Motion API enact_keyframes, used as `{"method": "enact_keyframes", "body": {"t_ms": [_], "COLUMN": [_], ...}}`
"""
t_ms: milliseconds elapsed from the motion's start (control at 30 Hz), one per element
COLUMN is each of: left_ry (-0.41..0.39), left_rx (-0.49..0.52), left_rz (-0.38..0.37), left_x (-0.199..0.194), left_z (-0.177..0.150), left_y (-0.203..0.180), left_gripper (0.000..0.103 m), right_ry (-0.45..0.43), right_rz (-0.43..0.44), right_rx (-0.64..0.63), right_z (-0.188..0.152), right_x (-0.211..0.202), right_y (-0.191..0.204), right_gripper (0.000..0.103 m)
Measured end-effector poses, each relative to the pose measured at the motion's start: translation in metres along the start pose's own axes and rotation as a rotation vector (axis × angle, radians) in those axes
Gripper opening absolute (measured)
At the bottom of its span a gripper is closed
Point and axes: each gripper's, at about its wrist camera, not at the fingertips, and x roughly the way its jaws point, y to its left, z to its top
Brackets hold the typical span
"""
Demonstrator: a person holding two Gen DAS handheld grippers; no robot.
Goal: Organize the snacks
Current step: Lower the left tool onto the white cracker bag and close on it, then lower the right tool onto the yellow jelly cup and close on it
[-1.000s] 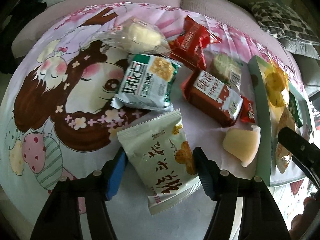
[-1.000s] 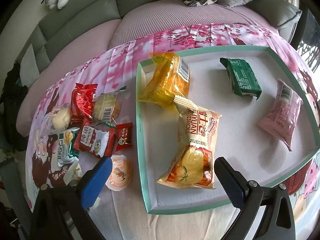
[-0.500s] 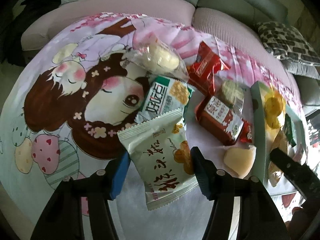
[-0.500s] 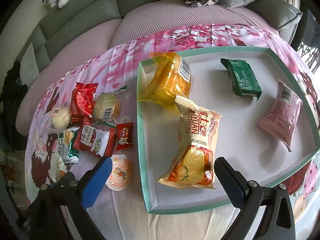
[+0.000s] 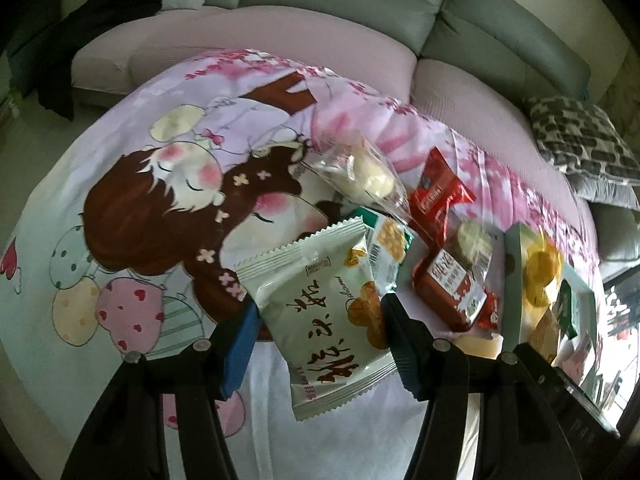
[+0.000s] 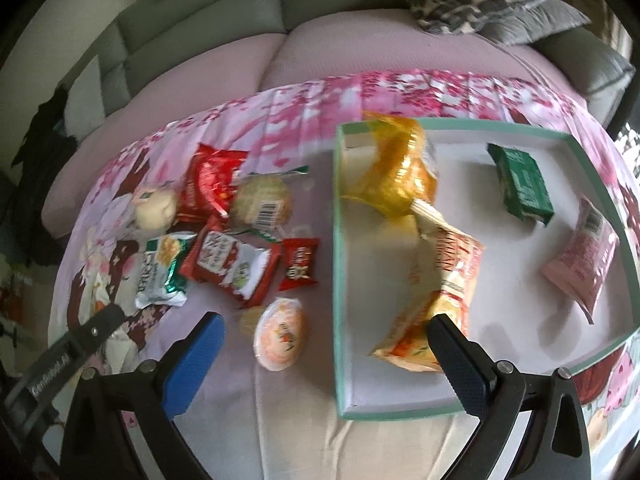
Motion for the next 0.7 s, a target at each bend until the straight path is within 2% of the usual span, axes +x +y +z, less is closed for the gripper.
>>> {"method": "enact_keyframes", "body": {"t_ms": [167, 433, 500, 567, 700], "left_ry": [-0.017, -0.018, -0.016, -0.014, -0.011], "left_rx": [-0.03, -0.045, -0.045, -0.045, -0.044], "left_rz": [0.006, -0.001, -0.002, -0.003, -0.006], "left_x": [-0.001, -0.002, -0.002, -0.002, -0.001], "left_z": [0.0, 0.001, 0.001, 0.001, 0.0], "left_y": [0.001, 0.007, 0.008, 0.008, 0.007], "left_gripper": [0.063, 0.063, 0.063, 0.063, 0.063], "right_ry": [-0.008, 0.012, 0.019, 0.028, 0.054], "right_rz": [0.032, 0.052, 0.058, 0.063, 0.059], "right_rx": [-0.066, -0.137, -0.151, -0.16, -0.172], "right_z": [-0.002, -0.008, -0.01, -0.011, -0.014], "right_x": [-0.002, 0.005, 0.008, 0.01, 0.019], "right_y": [0.016, 0.035, 0.038, 0.041, 0.043], "right_gripper": [0.089, 0.083, 0.08, 0.07, 0.068]}}
